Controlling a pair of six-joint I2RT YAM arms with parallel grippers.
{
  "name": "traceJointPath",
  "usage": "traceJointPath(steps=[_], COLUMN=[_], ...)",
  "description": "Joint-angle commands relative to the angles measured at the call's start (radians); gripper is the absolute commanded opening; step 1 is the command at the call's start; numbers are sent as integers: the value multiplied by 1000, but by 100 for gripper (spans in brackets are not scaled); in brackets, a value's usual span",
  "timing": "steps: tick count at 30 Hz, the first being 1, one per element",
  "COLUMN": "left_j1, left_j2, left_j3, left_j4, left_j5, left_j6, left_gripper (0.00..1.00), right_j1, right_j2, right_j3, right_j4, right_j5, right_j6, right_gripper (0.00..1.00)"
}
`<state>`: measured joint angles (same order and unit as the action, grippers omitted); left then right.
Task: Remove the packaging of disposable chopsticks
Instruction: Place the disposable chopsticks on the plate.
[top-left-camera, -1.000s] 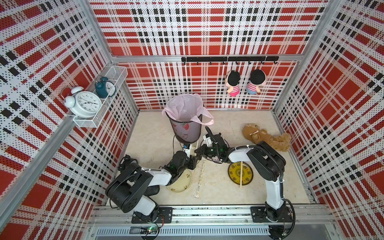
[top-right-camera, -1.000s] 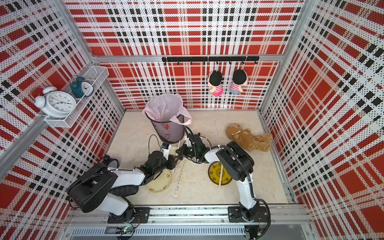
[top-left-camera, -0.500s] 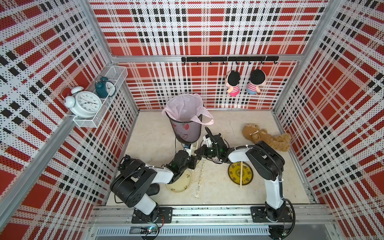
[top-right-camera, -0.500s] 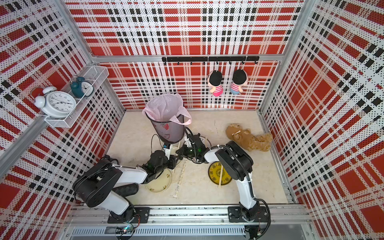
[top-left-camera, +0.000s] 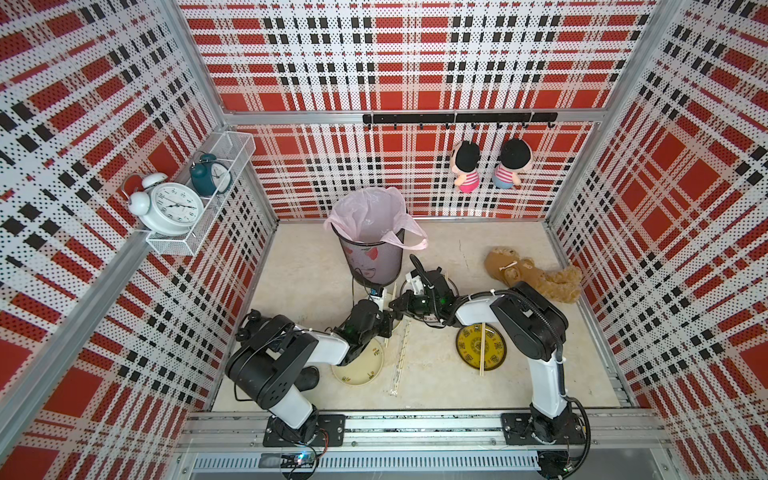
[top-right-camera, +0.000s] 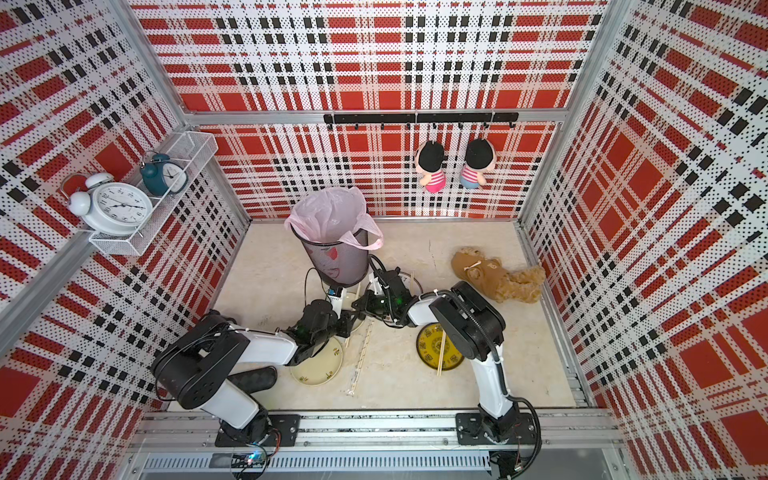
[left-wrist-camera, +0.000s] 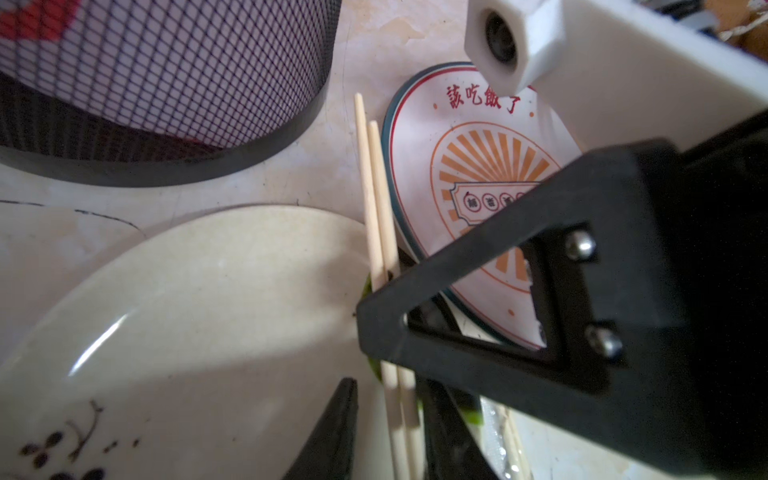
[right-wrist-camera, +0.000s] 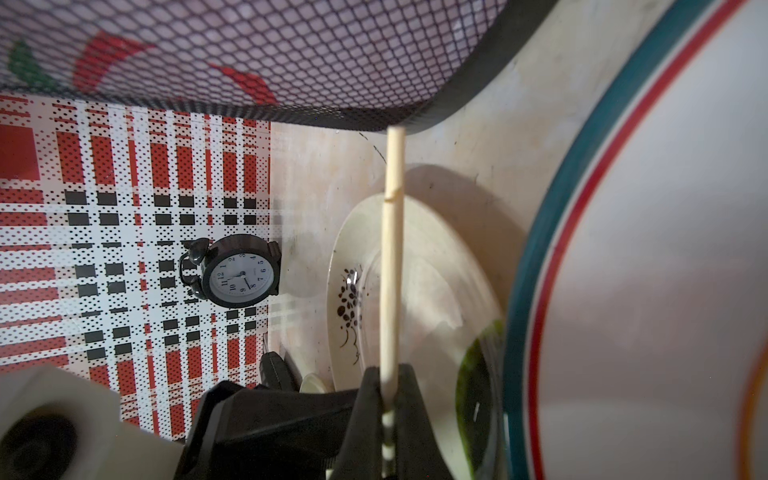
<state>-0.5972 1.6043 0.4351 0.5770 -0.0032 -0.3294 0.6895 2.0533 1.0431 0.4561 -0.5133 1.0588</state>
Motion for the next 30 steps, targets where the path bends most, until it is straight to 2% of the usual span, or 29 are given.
traceJointPath(steps=[1,23,30], left_j1=[-5,-5,-3], left_j2=[11,12,20], left_j3=[19,21,23], left_j4=[23,21,21], left_j5=[6,-9,-11], left_j6=[-1,-6,-4], left_gripper=[31,31,31], right_j1=[-8,-8,-8], right_j2=[18,-4,-14], right_j3=[10,3,-7], right_j4=[24,-9,-7], right_j5=[-1,16,18], right_j6=[-5,-34,-36], right_gripper=[2,17,18])
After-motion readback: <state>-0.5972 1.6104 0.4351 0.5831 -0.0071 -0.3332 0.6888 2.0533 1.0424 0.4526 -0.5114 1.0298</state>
